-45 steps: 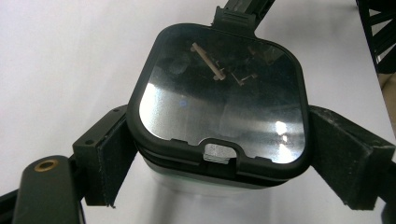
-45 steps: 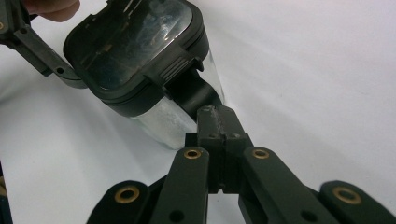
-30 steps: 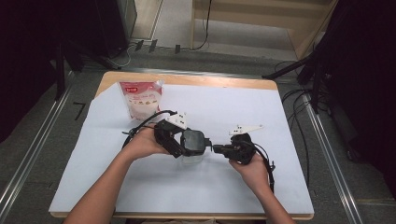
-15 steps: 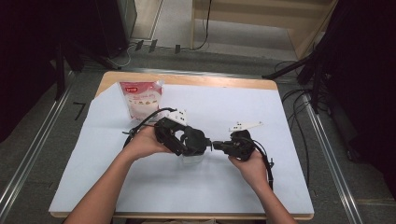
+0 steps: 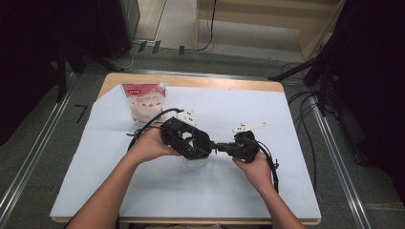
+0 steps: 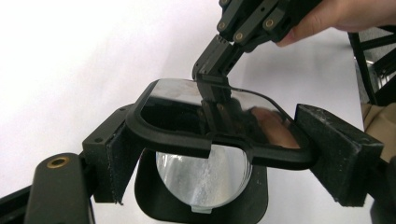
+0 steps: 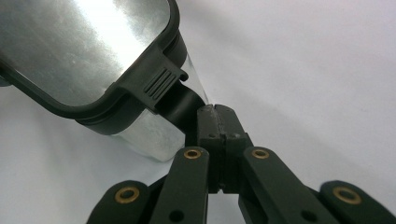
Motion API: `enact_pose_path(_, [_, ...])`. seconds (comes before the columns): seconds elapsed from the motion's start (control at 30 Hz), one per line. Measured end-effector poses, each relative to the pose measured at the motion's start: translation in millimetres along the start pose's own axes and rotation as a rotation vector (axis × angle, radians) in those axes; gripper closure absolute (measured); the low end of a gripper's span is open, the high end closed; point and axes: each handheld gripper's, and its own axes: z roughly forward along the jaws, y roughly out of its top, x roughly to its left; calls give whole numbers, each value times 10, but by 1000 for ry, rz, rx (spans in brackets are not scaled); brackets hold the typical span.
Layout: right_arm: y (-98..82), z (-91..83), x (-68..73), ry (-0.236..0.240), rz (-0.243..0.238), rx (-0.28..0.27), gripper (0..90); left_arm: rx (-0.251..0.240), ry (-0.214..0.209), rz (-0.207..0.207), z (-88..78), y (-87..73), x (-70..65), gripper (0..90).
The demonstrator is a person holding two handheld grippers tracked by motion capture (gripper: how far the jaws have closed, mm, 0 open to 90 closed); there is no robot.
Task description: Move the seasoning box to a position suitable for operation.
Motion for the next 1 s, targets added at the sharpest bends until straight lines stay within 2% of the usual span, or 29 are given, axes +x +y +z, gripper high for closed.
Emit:
enact_pose_path(0.07, [1,2,-1,1,0,0,900,-4,-8,-5,9,4,5,223])
enact_pose_path(0.1, [-1,2,-1,0,-1,-1,900,1,-38,-12,33,10,-8,260])
enact_pose_path(0.13, [-2,2,-2,3,0,-2,900,15,-42,-7,55,15,-23,294])
enact_pose_path(0.27, [-2,0,3,0,2,-3,900,36,-26,8,83,25,-73,334])
enact_pose_path(0.43, [-4,-5,2,-1,-6,0,900,11,-46,-4,-27,14,-61,383])
enact_pose_path(0.5, [-5,-7,-3,-1,-7,-4,900,26,-57,8,-63,9,-60,458])
enact_pose_path(0.57, [-5,-6,-7,-2,-9,-5,900,26,-75,8,-64,3,-69,473])
enact_pose_path(0.73, [-6,-2,3,0,-9,0,900,37,-58,19,-62,25,-94,473])
enact_pose_path(0.83, [-12,12,9,4,-10,7,900,45,-81,18,-71,15,-103,382])
enact_pose_path(1.0, [-10,0,9,3,-10,0,900,53,-76,23,-94,-1,-121,379])
